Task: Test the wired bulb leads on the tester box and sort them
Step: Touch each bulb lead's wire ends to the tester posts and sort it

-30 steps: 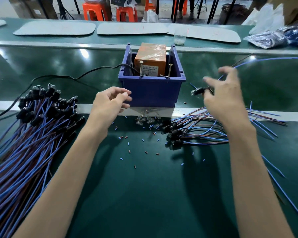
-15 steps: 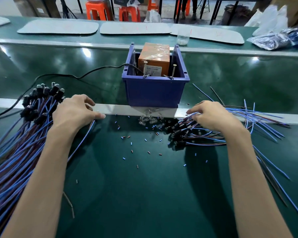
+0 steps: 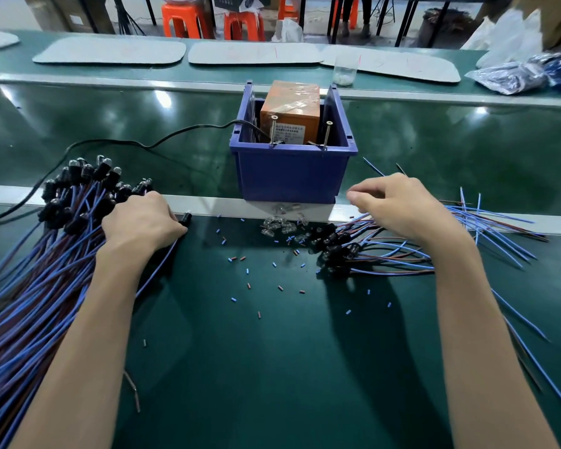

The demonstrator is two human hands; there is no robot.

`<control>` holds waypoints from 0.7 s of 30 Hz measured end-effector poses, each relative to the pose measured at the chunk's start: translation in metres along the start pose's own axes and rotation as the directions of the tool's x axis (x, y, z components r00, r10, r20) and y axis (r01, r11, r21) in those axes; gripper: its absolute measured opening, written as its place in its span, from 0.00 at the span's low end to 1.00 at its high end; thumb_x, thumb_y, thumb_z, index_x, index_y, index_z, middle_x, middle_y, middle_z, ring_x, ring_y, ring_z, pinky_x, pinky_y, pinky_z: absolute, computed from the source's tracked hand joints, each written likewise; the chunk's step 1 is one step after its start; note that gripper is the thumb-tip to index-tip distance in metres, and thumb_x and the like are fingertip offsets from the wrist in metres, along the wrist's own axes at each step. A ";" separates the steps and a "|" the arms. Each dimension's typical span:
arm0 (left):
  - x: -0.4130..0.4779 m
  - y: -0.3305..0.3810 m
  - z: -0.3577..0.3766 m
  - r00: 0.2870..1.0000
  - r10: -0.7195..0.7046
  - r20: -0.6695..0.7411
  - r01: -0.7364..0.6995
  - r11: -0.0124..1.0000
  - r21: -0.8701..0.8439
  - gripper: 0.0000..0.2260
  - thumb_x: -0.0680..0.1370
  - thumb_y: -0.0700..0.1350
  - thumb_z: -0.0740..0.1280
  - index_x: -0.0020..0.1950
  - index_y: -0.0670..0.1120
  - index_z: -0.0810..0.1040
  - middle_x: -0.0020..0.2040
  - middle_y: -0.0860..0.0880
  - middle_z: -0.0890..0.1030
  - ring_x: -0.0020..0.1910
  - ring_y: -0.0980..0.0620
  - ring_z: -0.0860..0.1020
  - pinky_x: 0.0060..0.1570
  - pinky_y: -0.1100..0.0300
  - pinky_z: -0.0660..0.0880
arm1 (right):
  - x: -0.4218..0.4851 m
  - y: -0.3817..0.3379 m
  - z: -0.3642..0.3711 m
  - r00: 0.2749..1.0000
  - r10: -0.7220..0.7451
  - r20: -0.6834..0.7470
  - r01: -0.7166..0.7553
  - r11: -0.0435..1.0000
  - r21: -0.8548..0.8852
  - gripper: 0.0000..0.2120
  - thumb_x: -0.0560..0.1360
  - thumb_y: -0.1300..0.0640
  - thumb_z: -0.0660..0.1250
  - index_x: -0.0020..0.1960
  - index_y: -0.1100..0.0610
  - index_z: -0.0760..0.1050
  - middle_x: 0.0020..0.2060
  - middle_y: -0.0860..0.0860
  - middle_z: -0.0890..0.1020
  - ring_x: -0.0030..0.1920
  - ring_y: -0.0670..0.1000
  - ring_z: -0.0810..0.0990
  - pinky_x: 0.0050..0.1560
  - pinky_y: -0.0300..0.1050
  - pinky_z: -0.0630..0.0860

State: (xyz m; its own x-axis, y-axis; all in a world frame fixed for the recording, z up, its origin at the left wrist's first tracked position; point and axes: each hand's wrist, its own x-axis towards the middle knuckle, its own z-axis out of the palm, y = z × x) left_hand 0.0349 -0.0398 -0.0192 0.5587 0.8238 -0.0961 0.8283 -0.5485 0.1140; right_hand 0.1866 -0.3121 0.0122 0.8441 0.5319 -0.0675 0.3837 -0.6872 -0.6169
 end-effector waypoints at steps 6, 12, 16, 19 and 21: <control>-0.017 0.015 -0.019 0.978 0.158 -0.133 -0.179 0.970 -0.166 0.07 0.72 0.49 0.71 0.49 0.53 0.82 0.53 0.45 0.82 0.55 0.40 0.77 0.50 0.54 0.71 | -0.007 -0.029 0.013 0.990 -0.136 0.026 0.124 0.957 0.263 0.08 0.77 0.50 0.65 0.45 0.50 0.83 0.39 0.44 0.85 0.34 0.37 0.78 0.34 0.27 0.69; -0.081 0.068 -0.037 0.779 0.410 -0.474 -0.617 0.636 -0.464 0.05 0.70 0.45 0.69 0.46 0.50 0.80 0.38 0.55 0.82 0.39 0.50 0.81 0.45 0.56 0.77 | -0.014 -0.060 0.042 0.961 -0.187 0.202 0.057 0.854 0.518 0.19 0.78 0.42 0.60 0.50 0.55 0.81 0.42 0.46 0.85 0.40 0.43 0.82 0.42 0.37 0.71; -0.104 0.089 -0.026 0.701 0.421 -0.576 -0.710 0.487 -0.508 0.14 0.70 0.38 0.68 0.56 0.44 0.77 0.51 0.49 0.78 0.43 0.51 0.80 0.47 0.52 0.77 | -0.018 -0.069 0.041 0.980 -0.181 0.088 0.041 0.607 0.794 0.15 0.81 0.51 0.60 0.47 0.60 0.79 0.34 0.48 0.84 0.36 0.45 0.82 0.39 0.39 0.79; -0.110 0.096 -0.023 0.729 0.345 -0.591 -0.684 0.335 -0.649 0.09 0.75 0.39 0.69 0.53 0.45 0.75 0.48 0.49 0.77 0.39 0.60 0.79 0.41 0.67 0.76 | -0.018 -0.067 0.029 0.994 -0.107 0.015 0.040 0.498 0.866 0.14 0.81 0.54 0.61 0.46 0.63 0.78 0.36 0.54 0.84 0.37 0.51 0.84 0.42 0.43 0.82; -0.110 0.098 -0.025 0.814 0.430 -0.390 -0.516 0.229 -0.825 0.03 0.78 0.44 0.66 0.46 0.46 0.78 0.40 0.50 0.82 0.35 0.58 0.80 0.38 0.68 0.75 | -0.017 -0.064 0.023 0.996 -0.084 -0.041 0.076 0.480 0.874 0.13 0.80 0.55 0.61 0.43 0.62 0.79 0.35 0.54 0.84 0.37 0.50 0.83 0.41 0.41 0.81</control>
State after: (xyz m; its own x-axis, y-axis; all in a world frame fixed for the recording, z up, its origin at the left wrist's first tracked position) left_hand 0.0534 -0.1803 0.0271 0.7952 0.4908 0.3561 -0.1323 -0.4326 0.8918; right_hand 0.1388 -0.2661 0.0354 0.8236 0.5670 0.0167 -0.0784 0.1430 -0.9866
